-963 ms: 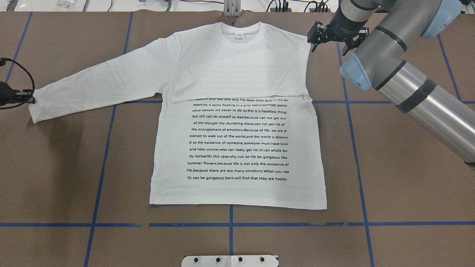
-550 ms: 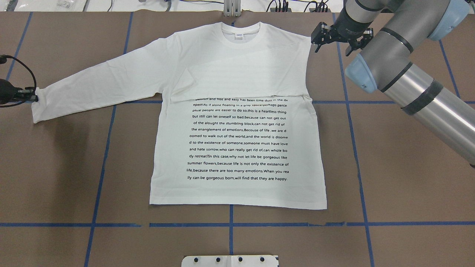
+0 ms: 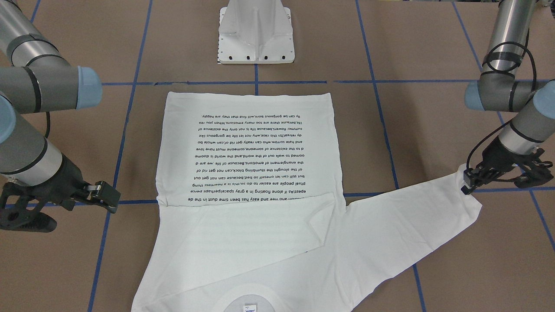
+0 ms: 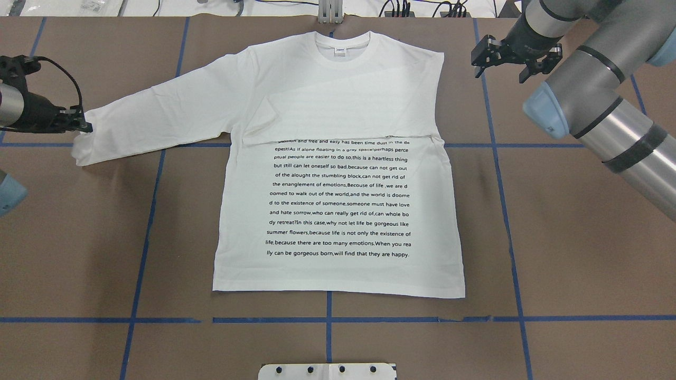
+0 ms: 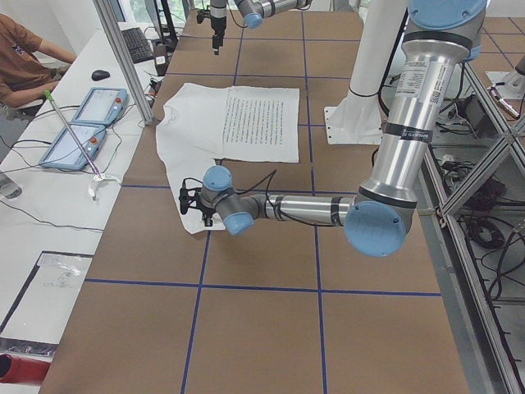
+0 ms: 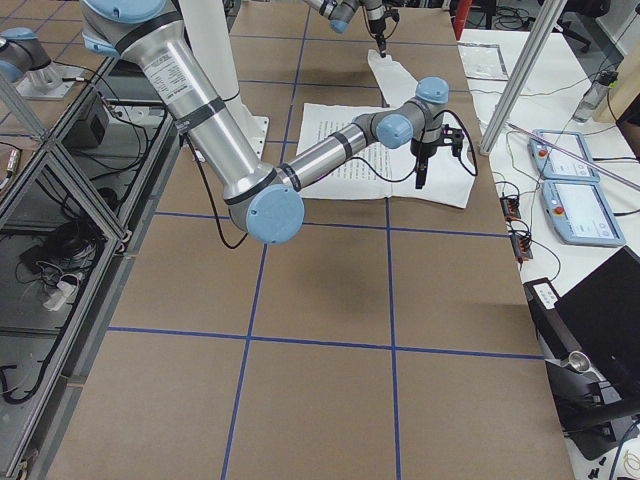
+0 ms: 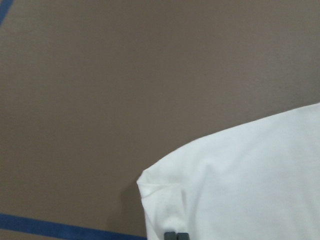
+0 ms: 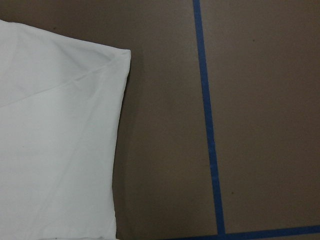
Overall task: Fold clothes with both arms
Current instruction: 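Grasp the sleeve near the left gripper while the right arm draws back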
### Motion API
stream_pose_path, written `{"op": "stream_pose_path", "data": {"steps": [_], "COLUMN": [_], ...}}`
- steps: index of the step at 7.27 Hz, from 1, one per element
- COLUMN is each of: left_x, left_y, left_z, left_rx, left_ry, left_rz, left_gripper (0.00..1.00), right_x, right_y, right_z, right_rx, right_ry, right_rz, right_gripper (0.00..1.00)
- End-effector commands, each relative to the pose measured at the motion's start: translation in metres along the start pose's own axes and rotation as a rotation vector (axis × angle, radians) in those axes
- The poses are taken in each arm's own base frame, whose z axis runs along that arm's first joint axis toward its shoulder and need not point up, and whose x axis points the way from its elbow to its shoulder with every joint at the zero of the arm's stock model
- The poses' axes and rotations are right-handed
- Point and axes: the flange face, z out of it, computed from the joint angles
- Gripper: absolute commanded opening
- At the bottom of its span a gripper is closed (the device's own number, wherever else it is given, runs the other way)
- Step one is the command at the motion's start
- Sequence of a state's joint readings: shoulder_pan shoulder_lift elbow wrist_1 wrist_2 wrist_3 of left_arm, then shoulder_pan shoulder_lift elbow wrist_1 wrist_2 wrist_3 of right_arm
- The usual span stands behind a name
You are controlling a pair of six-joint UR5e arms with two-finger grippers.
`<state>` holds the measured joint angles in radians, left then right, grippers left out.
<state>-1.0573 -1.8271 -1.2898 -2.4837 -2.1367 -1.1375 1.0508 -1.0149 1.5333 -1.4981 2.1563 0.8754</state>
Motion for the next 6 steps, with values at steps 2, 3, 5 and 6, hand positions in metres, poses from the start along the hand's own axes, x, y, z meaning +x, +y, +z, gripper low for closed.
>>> {"op": "stream_pose_path", "data": {"steps": [2, 3, 5, 6], "left_x": [0.141, 0.191, 0.314, 0.378], "left_y": [-0.033, -0.035, -0.031, -0.025], "left_z": [-0.006, -0.008, -0.026, -0.042], "left_rx": [-0.060, -0.071, -0.102, -0.123], "left_ry": [0.071, 0.093, 0.153, 0.175], "left_rz": [-0.086, -0.119, -0.215, -0.245], "left_gripper": [0.00, 0.00, 0.00, 0.00], "right_x": [0.086, 0.115, 0.175, 0.197], "right_y": [0.015, 0.020, 0.041, 0.050], "right_z": [0.001, 0.006, 0.015, 0.013], "right_rx": [-0.001, -0.011, -0.032, -0.037], "right_ry": [0.045, 0.064, 0.103, 0.115], "right_rz": [-0.040, -0.055, -0.081, -0.083], "right_gripper": [1.00, 1.00, 1.00, 1.00]}}
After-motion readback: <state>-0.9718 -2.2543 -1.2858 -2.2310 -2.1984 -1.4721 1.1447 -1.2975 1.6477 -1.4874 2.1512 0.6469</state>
